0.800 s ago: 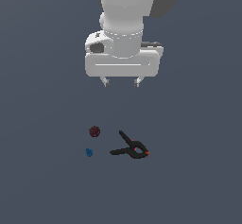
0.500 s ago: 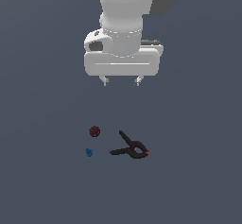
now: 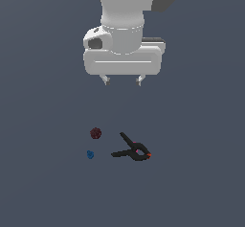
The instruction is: Pick up a designated object from a clutter of objects.
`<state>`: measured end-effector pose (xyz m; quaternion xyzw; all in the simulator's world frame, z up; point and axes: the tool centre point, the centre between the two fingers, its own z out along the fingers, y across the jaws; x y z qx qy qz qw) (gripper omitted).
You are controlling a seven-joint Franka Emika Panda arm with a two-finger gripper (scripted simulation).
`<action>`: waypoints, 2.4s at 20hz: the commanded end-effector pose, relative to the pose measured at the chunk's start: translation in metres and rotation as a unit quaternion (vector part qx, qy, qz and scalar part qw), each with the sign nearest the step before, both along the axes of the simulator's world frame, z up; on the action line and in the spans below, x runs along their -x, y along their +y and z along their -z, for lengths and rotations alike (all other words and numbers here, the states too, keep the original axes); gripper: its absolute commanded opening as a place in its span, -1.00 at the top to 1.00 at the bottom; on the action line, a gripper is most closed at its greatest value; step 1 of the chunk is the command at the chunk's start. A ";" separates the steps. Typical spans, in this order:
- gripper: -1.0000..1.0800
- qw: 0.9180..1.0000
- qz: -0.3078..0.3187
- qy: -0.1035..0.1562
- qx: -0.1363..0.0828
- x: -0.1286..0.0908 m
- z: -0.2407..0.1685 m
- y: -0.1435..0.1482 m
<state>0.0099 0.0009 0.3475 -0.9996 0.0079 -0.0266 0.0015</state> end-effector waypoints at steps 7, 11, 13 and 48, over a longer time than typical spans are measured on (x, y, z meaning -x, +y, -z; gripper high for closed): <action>-0.92 0.999 -0.035 0.001 0.003 -0.009 0.009 -0.006; -0.92 0.998 -0.066 0.003 0.005 -0.017 0.017 -0.012; -0.92 0.996 -0.084 0.003 0.006 -0.022 0.023 -0.015; -0.92 0.888 -0.459 0.017 0.020 -0.097 0.153 -0.095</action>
